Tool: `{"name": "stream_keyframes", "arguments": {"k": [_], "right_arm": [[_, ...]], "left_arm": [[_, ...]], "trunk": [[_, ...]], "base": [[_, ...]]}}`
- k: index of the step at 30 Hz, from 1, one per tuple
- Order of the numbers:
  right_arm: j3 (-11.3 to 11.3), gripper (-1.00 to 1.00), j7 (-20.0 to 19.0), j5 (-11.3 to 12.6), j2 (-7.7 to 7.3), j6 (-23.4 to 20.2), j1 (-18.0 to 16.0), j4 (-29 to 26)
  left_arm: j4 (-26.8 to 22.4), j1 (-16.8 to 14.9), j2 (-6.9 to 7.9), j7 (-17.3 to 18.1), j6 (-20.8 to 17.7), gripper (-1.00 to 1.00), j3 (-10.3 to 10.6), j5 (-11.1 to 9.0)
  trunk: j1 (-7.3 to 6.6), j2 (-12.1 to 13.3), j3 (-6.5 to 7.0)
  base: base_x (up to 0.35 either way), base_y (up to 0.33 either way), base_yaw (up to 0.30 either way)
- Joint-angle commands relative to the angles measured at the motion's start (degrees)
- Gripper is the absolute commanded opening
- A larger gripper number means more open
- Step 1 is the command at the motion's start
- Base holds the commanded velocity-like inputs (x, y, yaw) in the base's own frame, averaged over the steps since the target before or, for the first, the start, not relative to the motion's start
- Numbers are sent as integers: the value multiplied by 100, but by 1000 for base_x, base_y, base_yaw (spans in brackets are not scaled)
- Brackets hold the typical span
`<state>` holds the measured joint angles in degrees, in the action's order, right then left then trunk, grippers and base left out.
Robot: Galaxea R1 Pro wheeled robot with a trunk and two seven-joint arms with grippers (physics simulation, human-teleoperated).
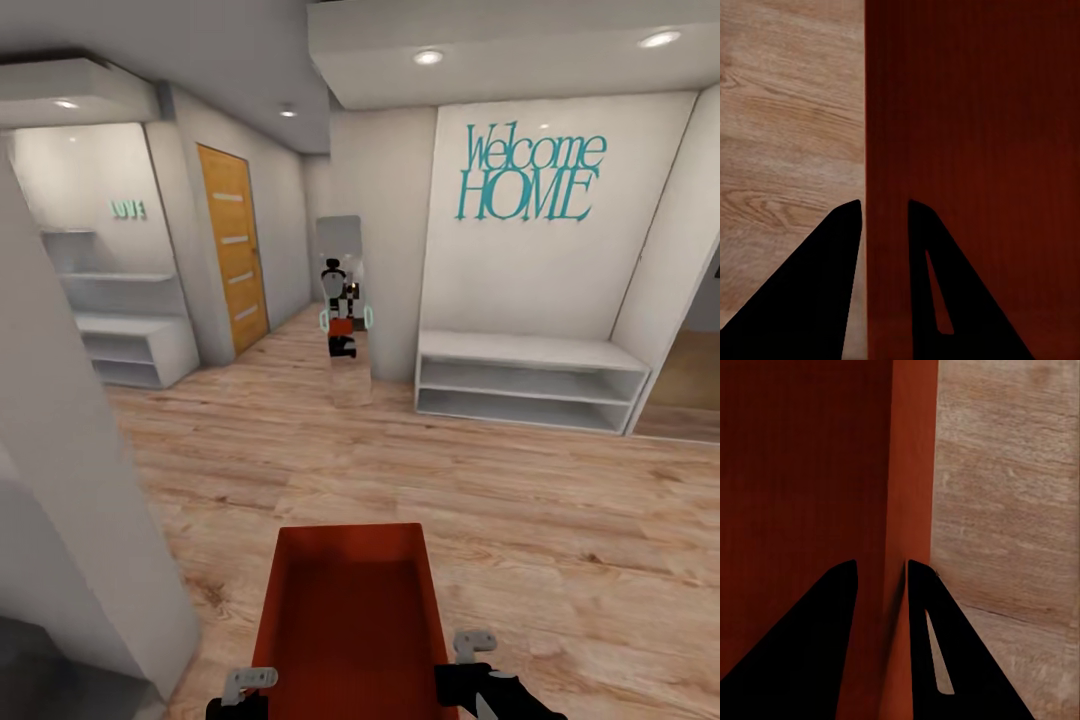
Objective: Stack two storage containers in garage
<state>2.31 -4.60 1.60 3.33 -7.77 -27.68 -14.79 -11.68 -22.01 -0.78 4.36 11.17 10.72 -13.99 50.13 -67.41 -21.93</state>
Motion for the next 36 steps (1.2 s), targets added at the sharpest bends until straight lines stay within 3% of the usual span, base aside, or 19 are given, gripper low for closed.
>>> {"name": "stream_keyframes", "arguments": {"k": [1, 14, 36], "right_arm": [[13, -100, 3, 7, -8, -32, -2, 11], [15, -100, 3, 7, -8, -32, -1, 11], [22, -100, 3, 3, -8, -32, -1, 11]], "left_arm": [[-10, -5, 96, -14, 149, -100, 35, -52], [-10, -5, 96, -14, 149, -100, 35, -52], [-10, -5, 96, -14, 149, -100, 35, -52]], "trunk": [[3, -3, -6], [3, -3, -6], [3, -3, -6]], "base": [[341, 0, 32], [341, 0, 138], [341, 0, 8]]}}
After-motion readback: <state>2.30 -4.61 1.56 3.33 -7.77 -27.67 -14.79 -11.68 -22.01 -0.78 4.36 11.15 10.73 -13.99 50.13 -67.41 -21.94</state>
